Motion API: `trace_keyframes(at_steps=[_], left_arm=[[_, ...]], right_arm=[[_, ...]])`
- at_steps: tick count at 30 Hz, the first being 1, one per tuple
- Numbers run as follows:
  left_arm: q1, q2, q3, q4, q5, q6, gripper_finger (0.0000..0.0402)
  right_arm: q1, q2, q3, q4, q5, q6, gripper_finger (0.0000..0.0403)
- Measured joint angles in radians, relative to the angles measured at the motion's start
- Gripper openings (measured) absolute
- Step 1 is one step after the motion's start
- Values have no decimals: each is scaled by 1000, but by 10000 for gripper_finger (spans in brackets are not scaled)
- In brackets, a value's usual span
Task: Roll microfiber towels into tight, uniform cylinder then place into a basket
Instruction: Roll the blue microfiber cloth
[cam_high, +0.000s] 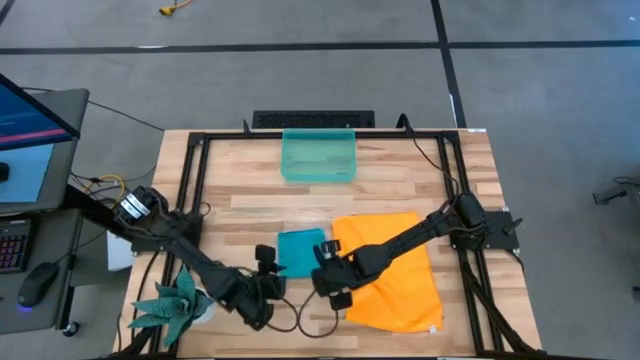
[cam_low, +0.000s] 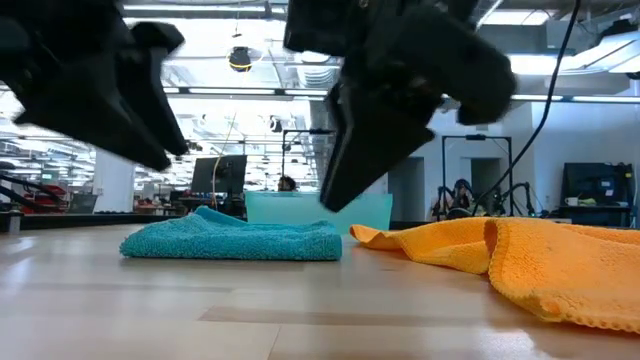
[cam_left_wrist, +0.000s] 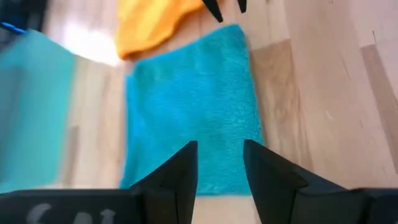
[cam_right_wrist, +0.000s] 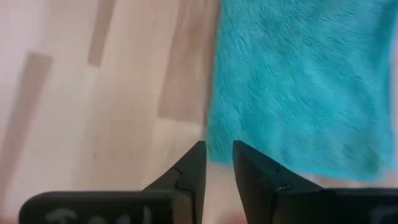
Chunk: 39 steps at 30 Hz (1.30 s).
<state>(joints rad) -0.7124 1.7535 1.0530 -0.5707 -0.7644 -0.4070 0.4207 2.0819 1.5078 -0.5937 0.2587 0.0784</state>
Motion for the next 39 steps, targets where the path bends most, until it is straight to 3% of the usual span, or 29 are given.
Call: trace_keyframes(at_steps=[7,13,17,25,30,39], left_arm=[[-104,0,113,-249,-147,-145,123],[-155,0,128,-269,-218,-127,123],[-151,0,128,-269,-199,-126,122],[-112,0,127,-265,-114,-138,123],[-92,-2,67,-152,-47,-100,122],[-77,-2,-27,54,-15,25,123]], right_arm=[[100,-1,74,-207,261,10,102],[157,-2,110,-348,436,100,102],[155,-1,108,-339,430,116,102],[115,0,108,-208,317,112,103],[109,0,107,-181,267,101,103],[113,2,73,-125,262,79,103]])
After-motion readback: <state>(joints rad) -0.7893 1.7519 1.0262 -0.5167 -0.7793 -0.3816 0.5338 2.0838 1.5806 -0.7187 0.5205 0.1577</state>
